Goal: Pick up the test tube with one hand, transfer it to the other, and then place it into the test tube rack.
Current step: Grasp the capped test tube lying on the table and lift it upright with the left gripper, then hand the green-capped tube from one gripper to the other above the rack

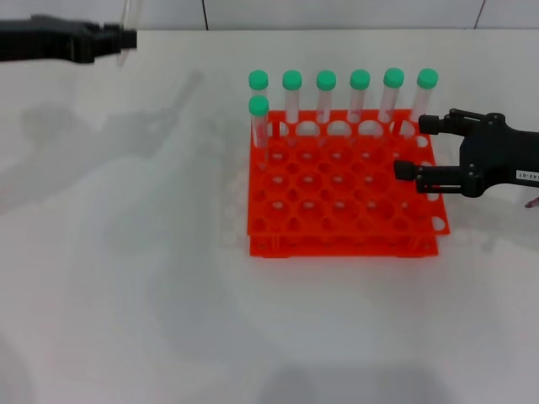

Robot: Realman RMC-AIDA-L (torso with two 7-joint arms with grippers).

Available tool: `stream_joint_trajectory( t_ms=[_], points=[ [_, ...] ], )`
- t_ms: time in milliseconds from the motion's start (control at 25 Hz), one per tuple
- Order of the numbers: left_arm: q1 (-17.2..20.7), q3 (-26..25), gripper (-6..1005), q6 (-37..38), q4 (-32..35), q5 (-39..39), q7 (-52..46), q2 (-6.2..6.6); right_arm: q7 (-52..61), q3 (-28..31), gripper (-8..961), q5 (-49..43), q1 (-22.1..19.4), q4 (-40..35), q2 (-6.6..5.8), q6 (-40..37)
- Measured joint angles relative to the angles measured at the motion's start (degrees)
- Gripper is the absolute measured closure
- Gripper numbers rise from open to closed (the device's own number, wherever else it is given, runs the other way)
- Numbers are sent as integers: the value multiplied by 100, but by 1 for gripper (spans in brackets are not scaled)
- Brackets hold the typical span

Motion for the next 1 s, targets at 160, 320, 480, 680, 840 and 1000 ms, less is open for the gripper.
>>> stream_joint_trajectory(
  t_ms=[160, 320, 480, 680, 840, 1000],
  points=[
    [-11, -12, 784, -262, -149, -336, 343, -25, -34, -3, 105, 5, 9, 3, 2, 48],
    [-41, -12, 782, -468, -454, -704, 678, -24, -62, -5, 105, 30, 16, 2, 2, 99],
    [-71, -11, 780, -581, -791, -1088, 1022, -23, -177, 22, 106, 151, 19, 1, 2, 114],
    [-90, -11, 778, -687, -1180, -1656, 1506, -66, -388, 93, 106, 358, 19, 23, 4, 160],
    [-108, -11, 777, -705, -1447, -1955, 1815, -112, -508, 126, 106, 501, 16, 44, 2, 169],
    [-143, 26, 775, -608, -1558, -2092, 2176, -189, -509, 142, 106, 509, 16, 26, -6, 163]
  ],
)
